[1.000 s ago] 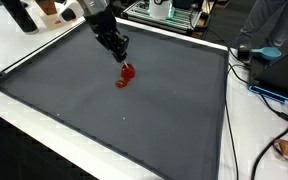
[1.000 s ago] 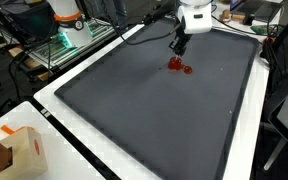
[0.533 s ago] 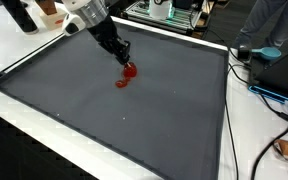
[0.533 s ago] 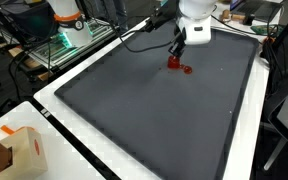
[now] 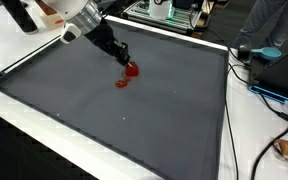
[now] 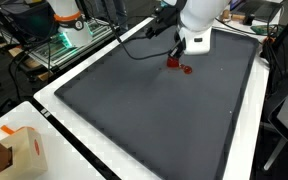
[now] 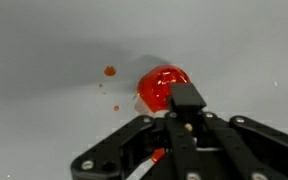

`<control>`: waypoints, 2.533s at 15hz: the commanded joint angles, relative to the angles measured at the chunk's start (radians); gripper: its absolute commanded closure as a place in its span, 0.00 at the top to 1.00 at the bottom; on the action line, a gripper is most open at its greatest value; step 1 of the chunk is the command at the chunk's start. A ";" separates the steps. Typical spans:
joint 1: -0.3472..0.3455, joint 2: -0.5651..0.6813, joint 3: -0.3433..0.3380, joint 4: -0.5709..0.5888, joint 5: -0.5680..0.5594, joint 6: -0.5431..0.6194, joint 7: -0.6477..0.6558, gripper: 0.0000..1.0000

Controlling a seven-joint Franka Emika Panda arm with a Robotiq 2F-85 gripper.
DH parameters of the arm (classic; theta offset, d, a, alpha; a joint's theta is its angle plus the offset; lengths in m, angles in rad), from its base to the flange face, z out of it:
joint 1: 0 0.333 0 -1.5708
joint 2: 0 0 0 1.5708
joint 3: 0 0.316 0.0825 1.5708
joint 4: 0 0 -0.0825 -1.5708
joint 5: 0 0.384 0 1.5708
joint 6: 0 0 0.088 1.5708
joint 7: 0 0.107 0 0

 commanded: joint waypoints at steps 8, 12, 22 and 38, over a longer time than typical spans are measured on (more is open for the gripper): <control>-0.039 0.087 0.010 0.103 0.049 -0.110 -0.011 0.03; -0.050 0.120 0.009 0.137 0.059 -0.141 -0.010 0.03; -0.049 0.106 -0.001 0.144 0.064 -0.159 0.011 0.03; 0.042 -0.154 -0.028 0.060 -0.093 -0.111 0.090 0.03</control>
